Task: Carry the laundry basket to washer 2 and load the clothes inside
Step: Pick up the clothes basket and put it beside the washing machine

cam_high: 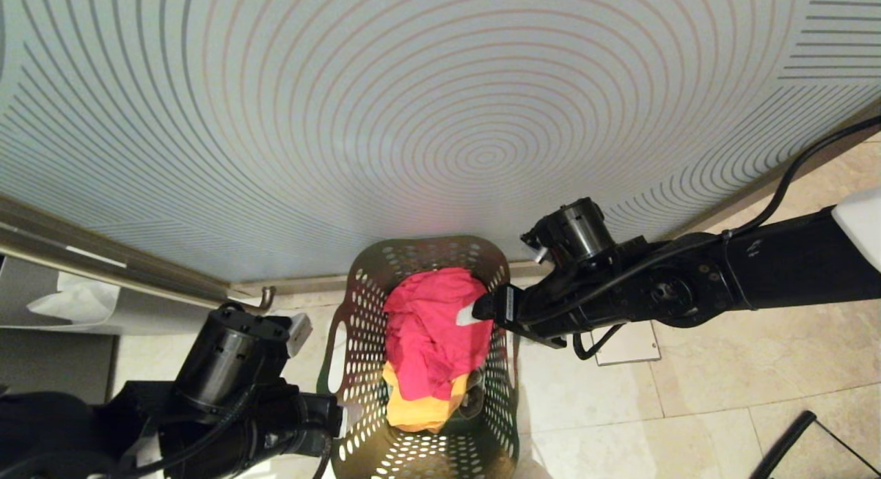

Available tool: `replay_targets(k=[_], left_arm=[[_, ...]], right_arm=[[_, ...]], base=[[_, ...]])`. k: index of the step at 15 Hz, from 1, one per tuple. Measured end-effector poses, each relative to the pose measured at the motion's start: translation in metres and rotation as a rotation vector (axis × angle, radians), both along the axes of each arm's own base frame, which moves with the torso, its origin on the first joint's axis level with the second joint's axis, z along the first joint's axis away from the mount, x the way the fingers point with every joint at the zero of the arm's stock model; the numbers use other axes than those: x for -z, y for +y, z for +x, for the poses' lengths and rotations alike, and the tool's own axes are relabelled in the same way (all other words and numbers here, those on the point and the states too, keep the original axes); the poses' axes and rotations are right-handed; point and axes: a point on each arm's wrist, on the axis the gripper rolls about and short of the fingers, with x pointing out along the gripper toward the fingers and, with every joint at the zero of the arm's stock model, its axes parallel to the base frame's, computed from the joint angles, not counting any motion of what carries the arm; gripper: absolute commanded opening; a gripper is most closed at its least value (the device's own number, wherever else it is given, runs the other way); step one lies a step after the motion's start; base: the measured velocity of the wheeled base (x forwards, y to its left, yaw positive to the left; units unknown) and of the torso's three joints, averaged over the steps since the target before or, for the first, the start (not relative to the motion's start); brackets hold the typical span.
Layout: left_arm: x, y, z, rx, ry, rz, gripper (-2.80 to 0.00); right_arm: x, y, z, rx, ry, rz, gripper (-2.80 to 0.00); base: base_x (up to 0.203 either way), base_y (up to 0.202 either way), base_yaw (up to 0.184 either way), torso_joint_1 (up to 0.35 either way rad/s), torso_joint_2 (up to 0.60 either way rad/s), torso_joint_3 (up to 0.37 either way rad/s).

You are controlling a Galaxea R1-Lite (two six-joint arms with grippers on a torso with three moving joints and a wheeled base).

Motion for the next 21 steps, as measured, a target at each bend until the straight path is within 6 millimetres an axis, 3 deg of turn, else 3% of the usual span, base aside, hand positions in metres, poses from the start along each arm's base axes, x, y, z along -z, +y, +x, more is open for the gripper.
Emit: replay_targets(k=[6, 14, 17, 21], left_arm=[[0.004, -0.012, 0.016, -0.013, -0.06, -0.036, 0.0], [0.027, -0.036, 0.05, -0.125, -0.171, 0.03, 0.0], [0.02, -0.036, 0.044, -0.082, -0.198, 0.084, 0.0], [-0.008, -0.031, 0.018, -0.02, -0.221, 0.089, 0.0]], right_arm=[[0.021, 0.003, 0.002, -0.01, 0.009, -0.007, 0.0], [0.031, 0.005, 0.004, -0.011, 0.027, -0.024, 0.0], [0.032, 0.005, 0.005, -0.01, 0.026, -0.027, 0.0], [0.034, 0.005, 0.005, -0.009, 0.028, -0.032, 0.0]], base=[[0.0, 0.0, 0.0, 0.0, 0.0, 0.0], [0.0, 0.0, 0.0, 0.0, 0.0, 0.0], [0.0, 0.0, 0.0, 0.0, 0.0, 0.0], [0.0, 0.0, 0.0, 0.0, 0.0, 0.0]])
